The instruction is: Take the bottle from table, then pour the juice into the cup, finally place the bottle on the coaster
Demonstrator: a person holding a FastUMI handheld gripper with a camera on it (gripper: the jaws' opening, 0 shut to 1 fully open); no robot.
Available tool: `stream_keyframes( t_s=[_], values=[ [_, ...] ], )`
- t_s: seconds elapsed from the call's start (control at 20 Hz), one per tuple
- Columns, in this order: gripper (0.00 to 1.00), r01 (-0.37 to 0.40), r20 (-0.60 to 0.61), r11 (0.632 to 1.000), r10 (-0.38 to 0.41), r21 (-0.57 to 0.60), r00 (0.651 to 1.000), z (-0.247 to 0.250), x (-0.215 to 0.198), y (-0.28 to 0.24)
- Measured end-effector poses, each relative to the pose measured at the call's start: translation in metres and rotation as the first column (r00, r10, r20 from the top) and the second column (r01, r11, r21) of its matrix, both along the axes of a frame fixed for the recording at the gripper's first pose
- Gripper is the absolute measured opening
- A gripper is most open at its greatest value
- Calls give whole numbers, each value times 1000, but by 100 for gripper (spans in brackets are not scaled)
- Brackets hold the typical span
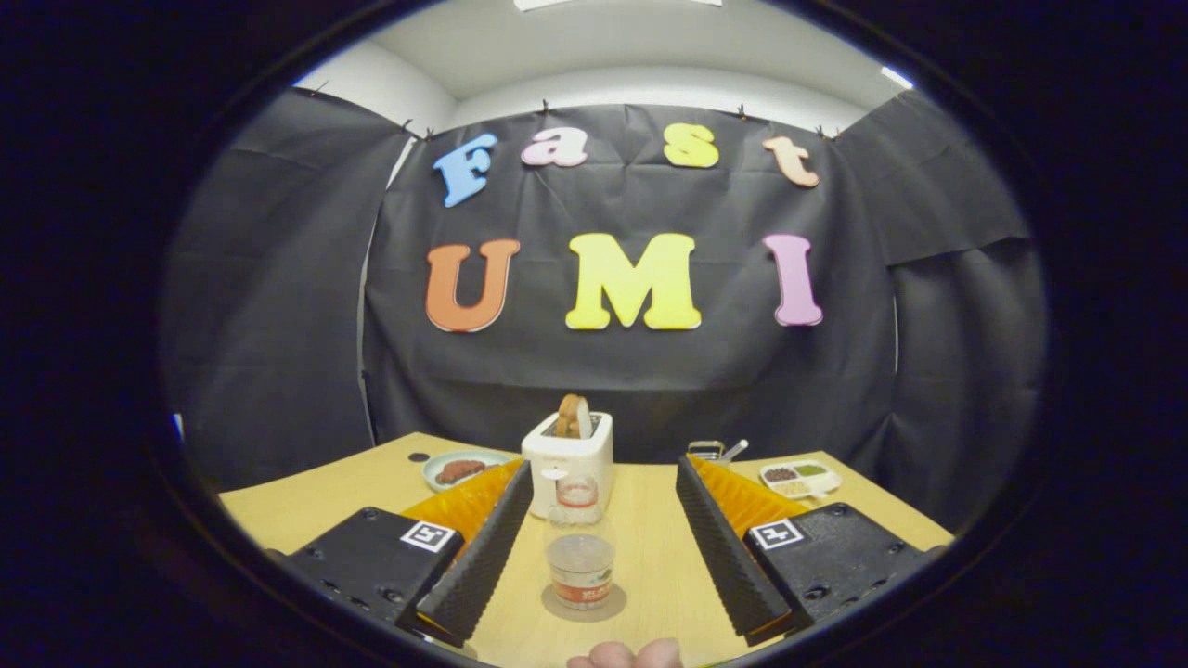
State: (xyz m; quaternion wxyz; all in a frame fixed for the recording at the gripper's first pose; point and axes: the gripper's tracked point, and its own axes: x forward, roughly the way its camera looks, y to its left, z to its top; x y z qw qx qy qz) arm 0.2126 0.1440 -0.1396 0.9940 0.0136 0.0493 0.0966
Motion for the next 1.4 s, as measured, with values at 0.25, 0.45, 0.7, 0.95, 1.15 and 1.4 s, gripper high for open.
stream_keyframes(
  t_s=[0.25, 0.45, 0.7, 0.95, 1.15, 1.4],
  values=[
    [99, 71, 115, 997, -70, -10, 991, 100, -72, -24],
    [99, 138, 166, 990, -136, 0, 977, 151, -133, -36],
    [99, 116, 222, 993, -112, -5, 969, 176, -190, -11],
    [99, 37, 144, 999, -36, -7, 989, 153, -203, 23],
    [100, 29, 111, 1000, -29, -3, 993, 141, -193, 33],
    [100, 88, 61, 996, -88, 16, 994, 129, -172, 16]
  ],
)
